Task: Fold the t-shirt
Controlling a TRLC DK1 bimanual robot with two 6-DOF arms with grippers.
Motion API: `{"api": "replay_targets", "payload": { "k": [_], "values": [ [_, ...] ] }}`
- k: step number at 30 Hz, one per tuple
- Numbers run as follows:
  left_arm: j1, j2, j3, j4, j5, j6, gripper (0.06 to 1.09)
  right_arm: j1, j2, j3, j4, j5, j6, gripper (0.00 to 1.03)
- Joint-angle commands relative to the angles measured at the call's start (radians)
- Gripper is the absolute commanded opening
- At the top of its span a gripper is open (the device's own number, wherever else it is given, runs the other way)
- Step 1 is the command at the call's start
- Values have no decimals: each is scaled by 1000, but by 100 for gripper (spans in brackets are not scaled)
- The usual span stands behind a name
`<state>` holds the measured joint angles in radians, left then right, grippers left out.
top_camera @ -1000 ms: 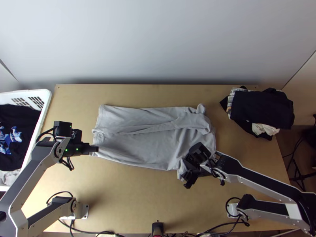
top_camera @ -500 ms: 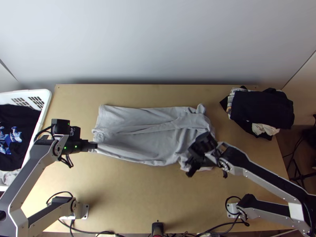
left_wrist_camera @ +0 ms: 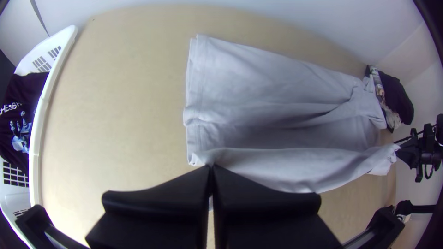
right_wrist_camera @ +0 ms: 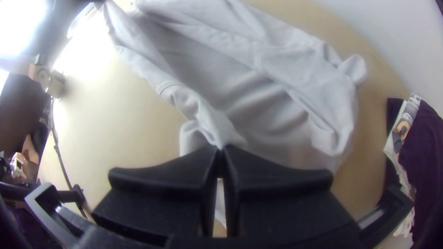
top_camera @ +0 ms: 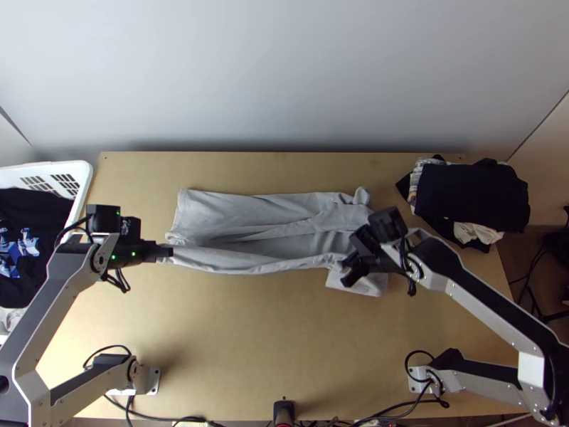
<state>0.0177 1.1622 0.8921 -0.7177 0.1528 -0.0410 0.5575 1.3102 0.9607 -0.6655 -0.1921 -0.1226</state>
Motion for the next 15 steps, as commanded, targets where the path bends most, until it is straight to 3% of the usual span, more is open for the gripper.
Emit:
{"api": "replay_targets", "payload": {
  "k": [1, 15],
  "values": [
    [4, 48, 74, 4, -1, 0, 9, -80, 83, 101, -20, 0, -51, 3],
    [5, 307, 289, 106, -7, -7, 9, -174, 379, 426, -57, 2, -111, 3]
  ]
}}
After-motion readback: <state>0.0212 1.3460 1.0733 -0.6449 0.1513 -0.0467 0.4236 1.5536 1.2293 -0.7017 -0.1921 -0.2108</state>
